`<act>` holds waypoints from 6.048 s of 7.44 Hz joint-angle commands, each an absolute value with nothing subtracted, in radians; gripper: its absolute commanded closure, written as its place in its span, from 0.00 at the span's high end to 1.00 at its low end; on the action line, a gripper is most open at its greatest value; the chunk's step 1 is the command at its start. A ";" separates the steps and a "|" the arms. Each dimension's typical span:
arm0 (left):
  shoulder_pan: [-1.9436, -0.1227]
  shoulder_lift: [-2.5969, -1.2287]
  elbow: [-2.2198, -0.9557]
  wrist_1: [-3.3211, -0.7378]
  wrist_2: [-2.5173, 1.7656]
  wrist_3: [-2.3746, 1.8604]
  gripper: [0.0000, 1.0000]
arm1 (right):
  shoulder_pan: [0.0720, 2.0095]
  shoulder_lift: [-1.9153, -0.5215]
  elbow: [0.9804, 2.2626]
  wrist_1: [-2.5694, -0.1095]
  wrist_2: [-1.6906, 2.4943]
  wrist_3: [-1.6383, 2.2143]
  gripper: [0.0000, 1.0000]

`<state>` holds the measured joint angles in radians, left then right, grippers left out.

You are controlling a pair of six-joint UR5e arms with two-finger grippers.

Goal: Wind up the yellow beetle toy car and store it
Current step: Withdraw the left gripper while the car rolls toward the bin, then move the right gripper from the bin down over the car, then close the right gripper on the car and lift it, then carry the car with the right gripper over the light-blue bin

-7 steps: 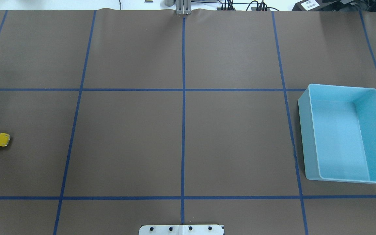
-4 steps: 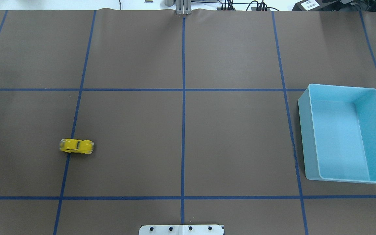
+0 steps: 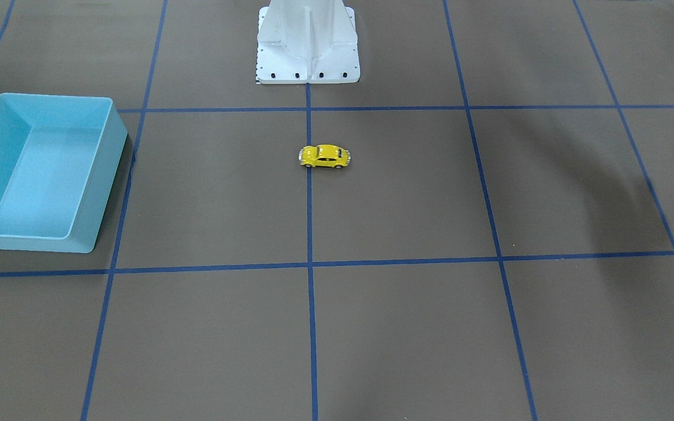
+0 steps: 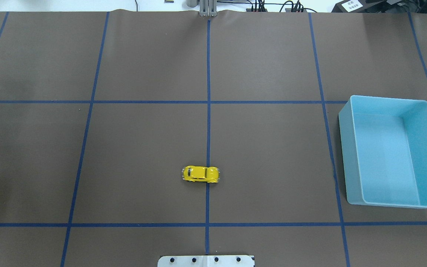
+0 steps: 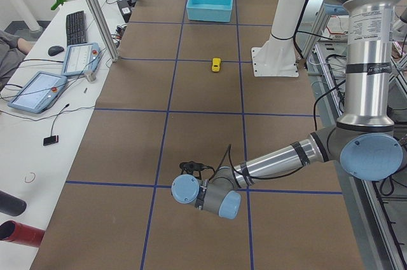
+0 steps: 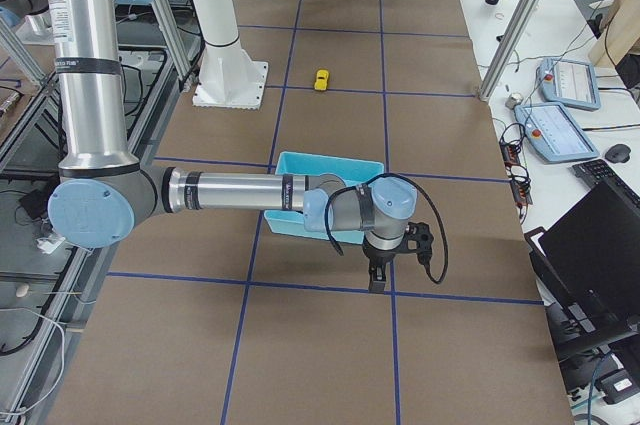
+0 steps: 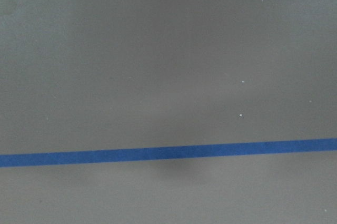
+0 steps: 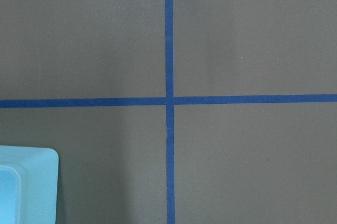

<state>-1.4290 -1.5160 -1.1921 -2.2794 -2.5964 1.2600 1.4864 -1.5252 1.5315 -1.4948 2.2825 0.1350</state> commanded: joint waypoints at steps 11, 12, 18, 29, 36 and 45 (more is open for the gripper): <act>-1.408 -1.640 -1.541 -1.917 -2.478 -0.207 1.00 | 1.175 -1.516 1.810 -1.353 2.255 0.135 1.00; -1.413 -1.646 -1.608 -1.766 -2.464 -0.207 1.00 | 1.060 -1.467 1.833 -1.359 2.212 0.124 1.00; -1.512 -1.595 -1.665 -1.535 -2.356 -0.166 1.00 | 0.691 -1.046 2.028 -1.996 1.948 0.136 1.00; -1.591 -1.562 -1.617 -1.513 -2.356 -0.140 1.00 | 0.318 -1.163 1.968 -1.723 1.643 0.118 1.00; -1.572 -1.597 -1.546 -1.516 -2.356 -0.137 1.00 | 0.322 -1.167 1.925 -1.721 1.606 0.061 1.00; -1.574 -1.591 -1.540 -1.508 -2.359 -0.137 1.00 | 0.484 -1.203 1.983 -1.746 1.785 0.028 0.00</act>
<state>-1.5737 -1.5908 -1.5389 -1.5091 -2.3606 -0.1348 0.4071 -1.1931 1.9255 -1.6585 1.6925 0.0369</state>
